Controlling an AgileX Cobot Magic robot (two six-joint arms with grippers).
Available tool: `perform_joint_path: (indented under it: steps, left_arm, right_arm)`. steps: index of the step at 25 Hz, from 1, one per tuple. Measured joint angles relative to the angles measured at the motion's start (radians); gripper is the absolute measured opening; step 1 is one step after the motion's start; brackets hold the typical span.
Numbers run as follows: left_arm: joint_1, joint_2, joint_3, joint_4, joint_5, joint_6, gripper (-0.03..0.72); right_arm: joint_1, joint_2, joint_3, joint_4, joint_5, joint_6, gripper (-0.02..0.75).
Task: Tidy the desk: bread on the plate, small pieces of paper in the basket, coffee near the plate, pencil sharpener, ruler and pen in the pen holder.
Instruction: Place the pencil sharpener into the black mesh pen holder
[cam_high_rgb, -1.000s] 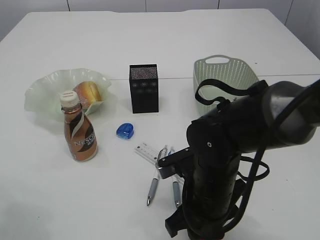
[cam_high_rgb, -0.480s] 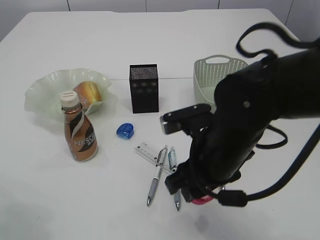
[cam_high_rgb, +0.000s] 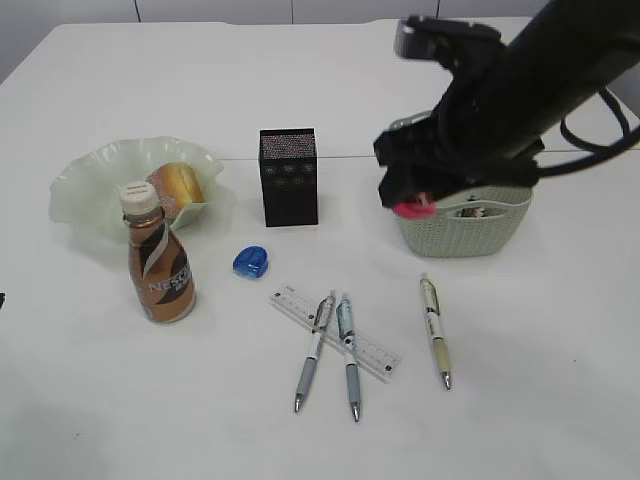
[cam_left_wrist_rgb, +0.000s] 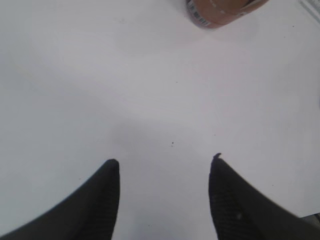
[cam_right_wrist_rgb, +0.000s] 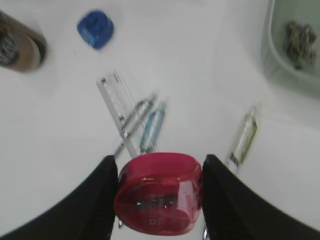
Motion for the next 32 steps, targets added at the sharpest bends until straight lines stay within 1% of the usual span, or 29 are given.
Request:
perform_joint_path:
  steps: [4,7,12,16,20,23,29,32]
  left_arm:
    - [0.0,0.0,0.0,-0.029,-0.008,0.0,0.414]
    - [0.0,0.0,0.0,-0.032,-0.01,0.0,0.412]
    - [0.0,0.0,0.0,-0.032,-0.015,0.0,0.403]
    - [0.0,0.0,0.0,-0.032,-0.015,0.0,0.398]
    - [0.0,0.0,0.0,-0.032,-0.017,0.0,0.388]
    - [0.0,0.0,0.0,-0.032,-0.017,0.0,0.387]
    - [0.0,0.0,0.0,-0.032,-0.017,0.0,0.386]
    - [0.0,0.0,0.0,-0.032,-0.019,0.0,0.386]
  right_arm:
    - [-0.08,0.052,-0.132,0.198,0.0,-0.157,0.363]
    - [-0.109,0.134,-0.244,0.308,0.0,-0.228,0.363]
    - [-0.118,0.298,-0.45,0.41,0.002,-0.27,0.363]
    - [-0.118,0.43,-0.604,0.505,0.046,-0.326,0.362]
    - [-0.118,0.538,-0.731,0.539,0.083,-0.353,0.362]
    - [-0.124,0.591,-0.79,0.548,0.095,-0.37,0.362]
    - [-0.132,0.652,-0.81,0.67,0.097,-0.479,0.361]
    - [-0.138,0.678,-0.812,0.706,0.094,-0.507,0.361]
